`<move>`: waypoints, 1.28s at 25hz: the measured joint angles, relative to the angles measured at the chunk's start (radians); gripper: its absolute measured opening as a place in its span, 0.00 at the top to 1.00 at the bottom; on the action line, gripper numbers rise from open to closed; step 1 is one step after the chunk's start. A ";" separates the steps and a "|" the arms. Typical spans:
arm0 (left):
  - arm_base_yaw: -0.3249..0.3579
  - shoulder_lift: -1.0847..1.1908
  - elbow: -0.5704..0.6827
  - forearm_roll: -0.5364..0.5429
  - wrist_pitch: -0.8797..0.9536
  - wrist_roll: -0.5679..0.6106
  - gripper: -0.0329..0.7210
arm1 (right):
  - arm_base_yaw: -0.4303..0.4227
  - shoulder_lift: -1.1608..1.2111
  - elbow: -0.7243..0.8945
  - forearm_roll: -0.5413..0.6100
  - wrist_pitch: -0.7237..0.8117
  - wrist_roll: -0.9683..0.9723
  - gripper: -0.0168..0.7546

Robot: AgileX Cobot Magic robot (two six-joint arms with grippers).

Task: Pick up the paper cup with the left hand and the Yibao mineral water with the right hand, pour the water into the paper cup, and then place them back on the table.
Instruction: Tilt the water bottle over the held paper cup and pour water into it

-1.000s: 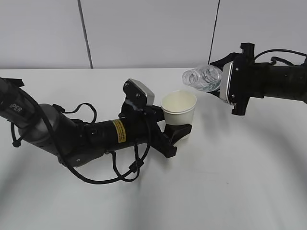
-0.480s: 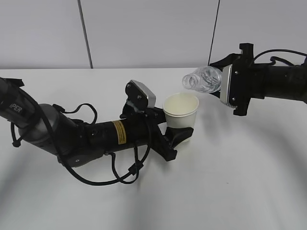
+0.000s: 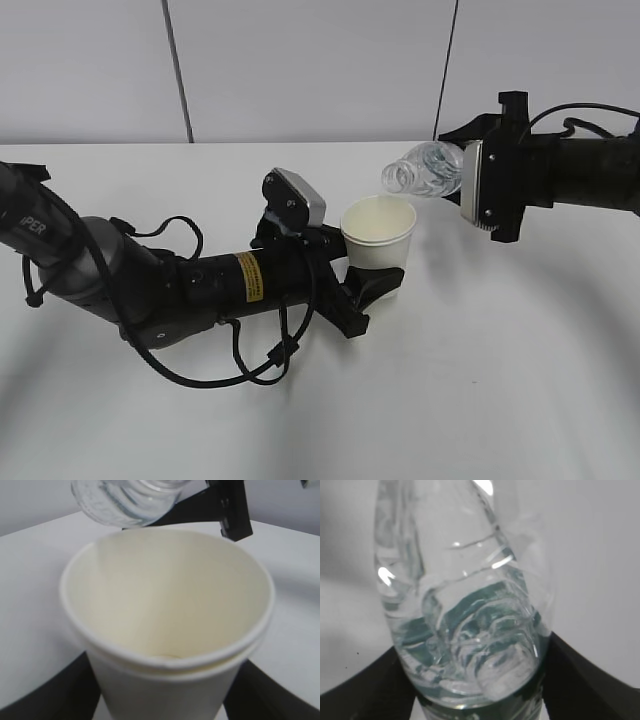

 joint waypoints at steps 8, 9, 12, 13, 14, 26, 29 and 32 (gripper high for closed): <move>0.000 0.000 0.000 0.004 -0.003 -0.004 0.37 | 0.000 0.000 0.000 0.017 0.010 -0.057 0.33; 0.000 0.000 0.000 0.007 -0.004 -0.004 0.37 | 0.000 0.000 0.000 0.018 0.012 -0.063 0.33; 0.000 0.000 0.000 0.014 -0.008 -0.008 0.37 | 0.000 0.000 0.000 0.029 0.014 -0.086 0.33; 0.000 0.000 0.000 0.015 -0.008 -0.008 0.37 | 0.000 0.000 0.000 0.033 0.014 -0.098 0.33; 0.000 0.000 0.000 0.016 -0.008 -0.008 0.37 | 0.000 0.000 0.000 0.038 0.016 -0.110 0.33; 0.000 0.000 0.000 0.020 -0.008 -0.009 0.37 | 0.000 -0.004 0.000 0.055 0.016 -0.172 0.33; 0.000 0.000 0.000 0.020 -0.008 -0.010 0.37 | 0.000 -0.010 0.000 0.080 0.016 -0.189 0.33; 0.000 0.000 0.000 0.020 -0.008 -0.010 0.37 | 0.000 -0.012 0.000 0.089 0.016 -0.206 0.33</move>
